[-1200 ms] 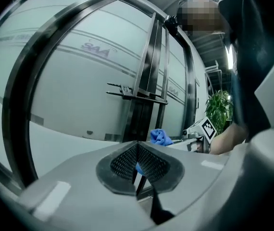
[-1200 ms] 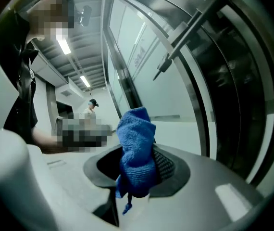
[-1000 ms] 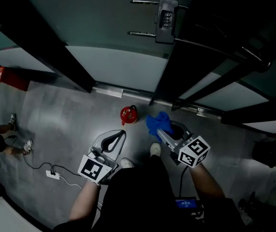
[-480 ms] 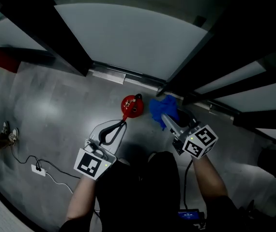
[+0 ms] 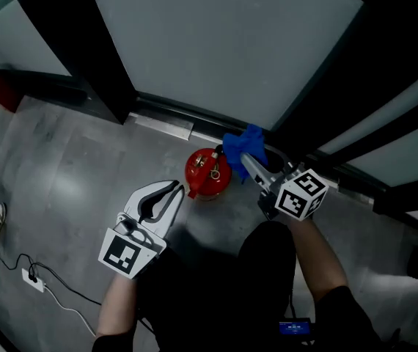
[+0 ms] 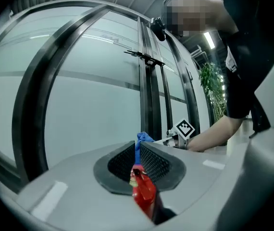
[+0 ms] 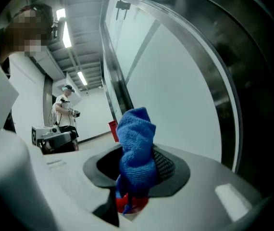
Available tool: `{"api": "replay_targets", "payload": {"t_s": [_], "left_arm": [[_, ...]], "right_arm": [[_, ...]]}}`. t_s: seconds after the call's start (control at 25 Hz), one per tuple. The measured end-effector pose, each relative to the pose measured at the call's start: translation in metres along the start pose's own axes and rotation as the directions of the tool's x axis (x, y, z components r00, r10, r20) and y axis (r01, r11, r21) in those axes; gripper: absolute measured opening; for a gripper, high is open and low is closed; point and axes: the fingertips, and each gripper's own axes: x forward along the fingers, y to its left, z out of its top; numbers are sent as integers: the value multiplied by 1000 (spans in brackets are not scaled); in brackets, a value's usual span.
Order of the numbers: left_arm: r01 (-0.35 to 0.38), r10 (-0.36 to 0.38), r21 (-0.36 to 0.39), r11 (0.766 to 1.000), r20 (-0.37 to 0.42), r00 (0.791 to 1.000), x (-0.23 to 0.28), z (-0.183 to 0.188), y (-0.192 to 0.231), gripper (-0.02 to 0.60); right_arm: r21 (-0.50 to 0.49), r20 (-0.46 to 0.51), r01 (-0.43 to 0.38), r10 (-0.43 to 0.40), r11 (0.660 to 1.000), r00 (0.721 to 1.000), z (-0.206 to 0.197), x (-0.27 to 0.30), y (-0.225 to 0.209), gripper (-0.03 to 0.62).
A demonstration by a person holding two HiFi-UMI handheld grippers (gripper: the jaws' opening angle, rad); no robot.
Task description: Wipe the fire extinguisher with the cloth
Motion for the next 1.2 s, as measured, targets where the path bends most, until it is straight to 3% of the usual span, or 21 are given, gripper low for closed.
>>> {"api": "replay_targets", "payload": {"t_s": [0.12,0.44,1.08,1.2], "left_arm": [[-37,36,-27,999,-10,999,-8,-15,2,38],[-89,87,-36,995,-40,995,-27,-36,4,38],[-97,95,-44,994,-46,994,-28,-57,-16,37],[-90,88,-39,995,-44,995,-27,-59,-18,37]], "right_arm": [[67,-31,-9,11,998,999,-23,13,-2,135],[13,-129,42,-40,999,991,-56,28,-6,135],[-100,-254,70,-93,993,963,-86,-1,16,135],[-165,-281,64,-109,984,954,-92,-5,26,135]]}}
